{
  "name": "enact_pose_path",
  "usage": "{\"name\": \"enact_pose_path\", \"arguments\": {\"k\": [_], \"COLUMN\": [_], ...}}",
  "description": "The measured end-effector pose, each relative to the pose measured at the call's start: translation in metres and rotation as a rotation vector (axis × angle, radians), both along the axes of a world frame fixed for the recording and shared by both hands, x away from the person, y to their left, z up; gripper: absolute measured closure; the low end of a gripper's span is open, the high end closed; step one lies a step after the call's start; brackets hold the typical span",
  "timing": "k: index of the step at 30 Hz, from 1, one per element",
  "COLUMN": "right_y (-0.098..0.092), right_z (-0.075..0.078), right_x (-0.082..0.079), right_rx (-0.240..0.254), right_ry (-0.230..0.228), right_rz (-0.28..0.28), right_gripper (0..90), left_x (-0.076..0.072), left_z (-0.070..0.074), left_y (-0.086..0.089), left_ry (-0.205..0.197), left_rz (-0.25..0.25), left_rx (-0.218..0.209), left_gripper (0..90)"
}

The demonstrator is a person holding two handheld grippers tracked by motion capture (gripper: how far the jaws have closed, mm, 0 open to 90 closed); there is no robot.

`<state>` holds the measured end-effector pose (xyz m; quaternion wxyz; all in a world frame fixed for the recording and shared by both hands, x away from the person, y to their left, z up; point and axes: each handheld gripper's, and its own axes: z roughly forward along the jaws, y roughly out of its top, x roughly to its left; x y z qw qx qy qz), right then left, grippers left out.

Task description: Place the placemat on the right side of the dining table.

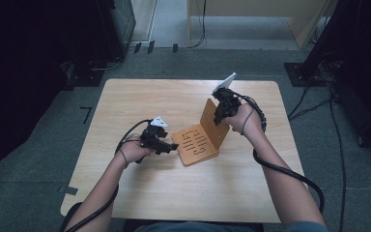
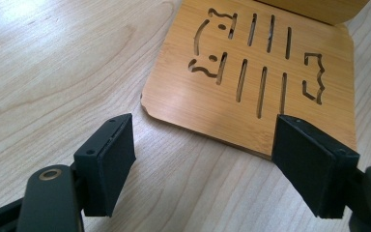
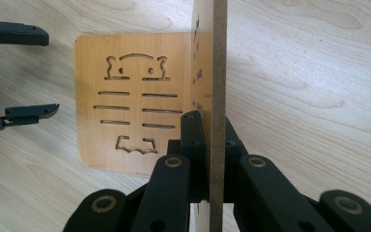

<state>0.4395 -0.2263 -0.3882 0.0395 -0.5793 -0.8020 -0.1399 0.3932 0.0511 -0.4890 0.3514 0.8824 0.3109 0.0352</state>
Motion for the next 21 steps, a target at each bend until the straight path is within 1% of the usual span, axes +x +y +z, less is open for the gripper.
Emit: {"name": "enact_pose_path", "arguments": {"k": [6, 10, 12, 21], "right_y": [-0.004, -0.008, -0.014, -0.027], "right_z": [0.0, 0.0, 0.0, -0.004], "right_x": [0.0, 0.001, 0.003, 0.007], "right_rx": [-0.002, -0.005, -0.011, -0.019], "right_ry": [0.002, -0.002, -0.011, -0.005], "right_rz": [-0.007, -0.012, -0.037, -0.065], "right_gripper": [87.4, 87.4, 87.4, 87.4], "left_x": [0.0, 0.0, 0.001, 0.001], "left_z": [-0.001, 0.0, 0.0, -0.001], "left_y": [0.0, 0.0, 0.001, 0.0], "left_ry": [0.001, 0.0, 0.002, 0.001], "left_rz": [0.002, 0.005, 0.009, 0.004], "left_rx": [0.004, -0.002, -0.003, 0.0], "left_gripper": [22.5, 22.5, 22.5, 22.5]}}
